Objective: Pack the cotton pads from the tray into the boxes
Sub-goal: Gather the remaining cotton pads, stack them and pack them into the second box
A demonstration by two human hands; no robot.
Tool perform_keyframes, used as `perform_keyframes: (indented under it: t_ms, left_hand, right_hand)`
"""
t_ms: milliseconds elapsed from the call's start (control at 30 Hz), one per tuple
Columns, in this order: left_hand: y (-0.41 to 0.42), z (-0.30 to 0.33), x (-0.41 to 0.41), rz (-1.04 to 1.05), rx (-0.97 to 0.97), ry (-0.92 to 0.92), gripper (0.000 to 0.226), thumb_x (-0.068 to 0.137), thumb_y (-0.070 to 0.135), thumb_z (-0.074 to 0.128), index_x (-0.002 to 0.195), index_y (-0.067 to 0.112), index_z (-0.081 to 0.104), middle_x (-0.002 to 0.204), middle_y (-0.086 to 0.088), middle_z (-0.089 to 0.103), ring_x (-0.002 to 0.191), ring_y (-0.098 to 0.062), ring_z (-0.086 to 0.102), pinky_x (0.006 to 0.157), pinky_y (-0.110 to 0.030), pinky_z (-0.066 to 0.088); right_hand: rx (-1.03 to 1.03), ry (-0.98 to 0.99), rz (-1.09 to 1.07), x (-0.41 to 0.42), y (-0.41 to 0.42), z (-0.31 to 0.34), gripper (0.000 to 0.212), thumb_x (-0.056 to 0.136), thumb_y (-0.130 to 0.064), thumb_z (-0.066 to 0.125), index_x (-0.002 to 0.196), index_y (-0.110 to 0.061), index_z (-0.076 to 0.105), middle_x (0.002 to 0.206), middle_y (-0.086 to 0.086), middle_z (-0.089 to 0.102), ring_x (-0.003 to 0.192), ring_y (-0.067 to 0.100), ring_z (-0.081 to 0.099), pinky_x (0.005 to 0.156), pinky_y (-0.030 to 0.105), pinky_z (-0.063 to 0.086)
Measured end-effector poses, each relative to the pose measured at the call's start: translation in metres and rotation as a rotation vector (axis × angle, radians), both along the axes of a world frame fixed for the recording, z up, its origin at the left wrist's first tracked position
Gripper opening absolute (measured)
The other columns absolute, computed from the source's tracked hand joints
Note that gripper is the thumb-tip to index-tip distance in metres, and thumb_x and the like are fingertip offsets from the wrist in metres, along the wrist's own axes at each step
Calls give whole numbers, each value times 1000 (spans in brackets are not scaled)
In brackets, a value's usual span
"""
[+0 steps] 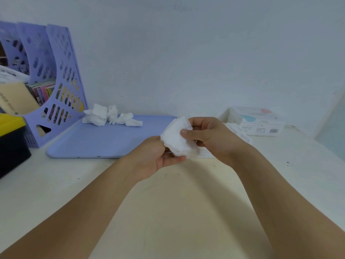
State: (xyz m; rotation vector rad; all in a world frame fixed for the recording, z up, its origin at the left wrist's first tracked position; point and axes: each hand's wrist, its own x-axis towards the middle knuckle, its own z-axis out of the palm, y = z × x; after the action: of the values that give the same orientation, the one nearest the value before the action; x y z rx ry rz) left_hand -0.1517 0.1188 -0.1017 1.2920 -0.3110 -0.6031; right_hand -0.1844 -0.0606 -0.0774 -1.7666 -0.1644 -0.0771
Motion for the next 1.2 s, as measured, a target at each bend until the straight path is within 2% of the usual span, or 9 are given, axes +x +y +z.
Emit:
perform_keyframes:
  t_ms: [67,167,367,533,600,767,900,1033,1200]
  left_hand:
    - [1,1,0,-6,12,-12,29,103,1,44,109,8,72,116,-15,74,104,-24,70,84,-32,62]
    - [2,1,1,5,39,-28,28,101,0,46,103,5,73,109,-16,75,92,-21,71,80,-31,62]
    - [-1,0,2,14,44,-16,28,98,1,47,108,4,72,116,-18,73,100,-25,69,78,-30,62]
    - [0,-1,4,53,-26,40,27,101,9,48,112,4,71,120,-20,70,101,-27,66,84,-35,62]
    - [0,0,4,62,-85,80,30,101,18,51,120,6,70,127,-21,67,105,-30,68,86,-38,61]
    - [-1,-1,6,48,-124,80,39,102,35,53,128,9,66,129,-17,68,117,-28,67,95,-41,58]
    - [-1,0,7,30,-87,17,38,102,33,54,127,8,67,127,-13,69,119,-25,66,99,-41,56]
    - [-2,-1,4,78,-47,-43,23,102,11,54,115,4,72,110,-14,73,95,-19,69,100,-43,55]
    - [-3,-2,5,112,-22,-94,27,100,6,54,120,-8,66,122,-24,68,96,-22,69,94,-39,59]
  right_hand:
    - [-55,-7,14,-1,-1,0,18,95,-10,67,112,-5,73,107,10,77,100,24,73,87,33,59]
    - [-123,-41,-10,0,-3,1,16,94,-6,67,109,-2,72,85,-2,75,73,6,67,65,14,49]
    - [-187,-111,-35,1,-1,2,16,95,-1,64,108,-4,72,81,-3,68,59,1,56,57,11,44]
    - [-323,-216,-150,3,4,-3,8,93,-7,66,96,-11,73,78,-8,70,57,8,56,55,23,48]
    - [-380,-267,-210,5,5,-5,7,91,-12,69,95,-16,73,94,-4,71,64,11,57,59,25,48]
    - [-442,-387,-322,7,8,-8,20,84,-13,74,91,-31,69,104,-7,65,79,10,58,67,10,40]
    - [-454,-527,-332,4,10,-5,28,79,-6,74,82,-33,66,94,-12,65,76,5,53,66,8,38]
    - [-453,-594,-306,2,10,-4,28,76,-3,74,81,-30,68,92,-10,64,76,6,54,65,9,37]
    - [-452,-635,-285,1,9,-4,21,76,3,70,82,-18,69,91,-7,64,75,6,53,63,9,36]
